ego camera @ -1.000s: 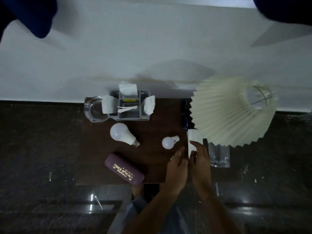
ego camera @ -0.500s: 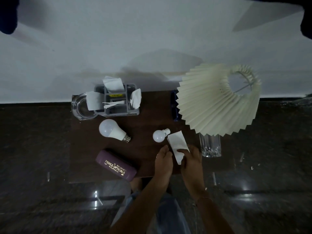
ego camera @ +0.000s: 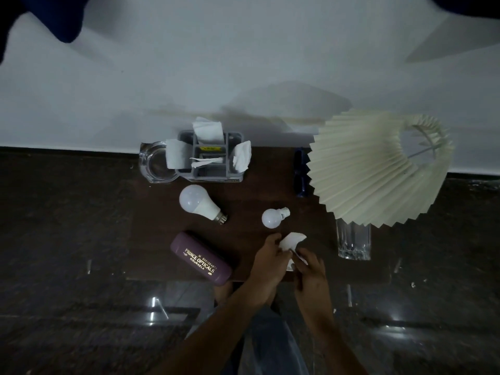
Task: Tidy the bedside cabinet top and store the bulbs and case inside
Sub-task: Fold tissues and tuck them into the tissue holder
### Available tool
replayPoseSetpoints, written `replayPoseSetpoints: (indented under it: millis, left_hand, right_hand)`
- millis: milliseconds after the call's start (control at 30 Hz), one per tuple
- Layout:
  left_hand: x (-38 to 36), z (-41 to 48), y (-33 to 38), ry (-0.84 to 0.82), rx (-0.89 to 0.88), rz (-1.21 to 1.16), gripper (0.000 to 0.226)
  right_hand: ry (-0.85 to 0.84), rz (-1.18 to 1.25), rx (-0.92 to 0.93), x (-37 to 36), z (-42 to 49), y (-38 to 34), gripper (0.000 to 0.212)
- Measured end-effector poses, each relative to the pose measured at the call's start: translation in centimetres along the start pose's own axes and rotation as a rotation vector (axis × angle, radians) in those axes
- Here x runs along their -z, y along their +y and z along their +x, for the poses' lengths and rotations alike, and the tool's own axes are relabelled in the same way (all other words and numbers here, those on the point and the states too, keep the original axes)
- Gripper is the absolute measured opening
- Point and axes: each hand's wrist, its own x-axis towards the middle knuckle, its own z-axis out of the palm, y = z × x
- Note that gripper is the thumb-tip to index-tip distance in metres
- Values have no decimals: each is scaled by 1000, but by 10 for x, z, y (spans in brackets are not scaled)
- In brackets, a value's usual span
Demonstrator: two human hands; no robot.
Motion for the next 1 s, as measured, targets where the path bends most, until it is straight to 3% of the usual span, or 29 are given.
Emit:
replayPoseSetpoints:
  millis: [100, 167, 267, 333, 500, 633, 867, 1000]
  left_hand:
    - [30, -17, 5, -2, -183, 160, 53]
    - [52, -24, 14, 56, -282, 138, 50]
    - [85, -28, 28, 210, -397, 164, 30]
    - [104, -25, 38, 345, -431, 262, 16]
    - [144, -13, 55, 598, -481, 318, 15]
    - [170, -7, 58, 631, -511, 168, 6]
    - [198, -1, 48, 616, -565, 143, 10]
    - [204, 1, 45, 608, -623, 202, 18]
  right_hand:
    - [59, 66, 72, 10, -3, -13, 56]
    - [106, 111, 72, 13, 2, -27, 51]
    - [156, 197, 120, 16, 23, -55, 45]
    - [154, 223, 179, 15, 45, -76, 43]
    - [115, 403, 251, 13, 99, -124, 28]
    - [169, 671, 154, 11, 139, -150, 21]
    - [-262, 538, -20, -8, 187, -153, 43]
    - [-290, 558, -40, -14, 194, -157, 47]
